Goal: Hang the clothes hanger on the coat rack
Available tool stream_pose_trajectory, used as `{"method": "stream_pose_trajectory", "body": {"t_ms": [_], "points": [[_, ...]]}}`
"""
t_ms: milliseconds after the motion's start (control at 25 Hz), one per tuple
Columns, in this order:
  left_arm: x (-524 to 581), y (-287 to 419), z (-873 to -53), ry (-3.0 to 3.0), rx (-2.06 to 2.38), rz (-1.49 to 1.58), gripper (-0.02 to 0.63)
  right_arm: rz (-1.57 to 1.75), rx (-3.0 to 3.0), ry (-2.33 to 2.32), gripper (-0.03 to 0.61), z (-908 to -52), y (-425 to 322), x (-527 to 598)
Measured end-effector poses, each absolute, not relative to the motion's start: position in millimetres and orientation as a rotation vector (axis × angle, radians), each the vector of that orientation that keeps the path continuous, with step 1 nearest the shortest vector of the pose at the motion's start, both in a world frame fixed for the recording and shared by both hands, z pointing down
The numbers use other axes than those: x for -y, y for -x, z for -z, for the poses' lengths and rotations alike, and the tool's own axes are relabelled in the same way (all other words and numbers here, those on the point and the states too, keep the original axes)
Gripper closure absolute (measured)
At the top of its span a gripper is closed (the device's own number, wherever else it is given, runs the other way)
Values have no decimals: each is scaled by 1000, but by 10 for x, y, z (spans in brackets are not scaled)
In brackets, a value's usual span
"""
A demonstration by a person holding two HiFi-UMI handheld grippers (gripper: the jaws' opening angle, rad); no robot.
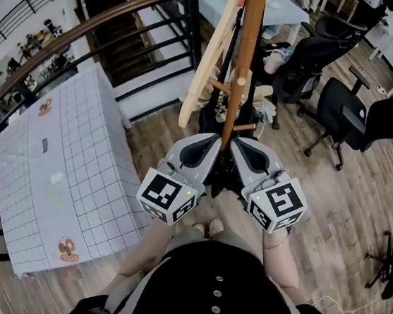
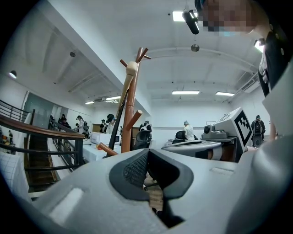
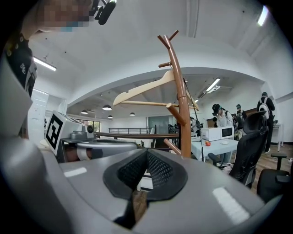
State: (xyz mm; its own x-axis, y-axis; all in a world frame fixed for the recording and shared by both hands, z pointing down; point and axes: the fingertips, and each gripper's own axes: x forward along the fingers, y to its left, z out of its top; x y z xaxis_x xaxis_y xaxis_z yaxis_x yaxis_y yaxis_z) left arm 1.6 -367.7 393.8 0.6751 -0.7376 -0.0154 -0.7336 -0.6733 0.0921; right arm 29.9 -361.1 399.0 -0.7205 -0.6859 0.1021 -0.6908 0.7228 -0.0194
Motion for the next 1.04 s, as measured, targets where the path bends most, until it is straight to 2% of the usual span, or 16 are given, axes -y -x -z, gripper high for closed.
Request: {"method": "stream_pose_trajectory", "body": {"t_ms": [1040], "points": [[3621, -61, -4094, -2770, 1172, 46, 615, -79, 2815, -1084, 580, -4047, -233, 3541]]}}
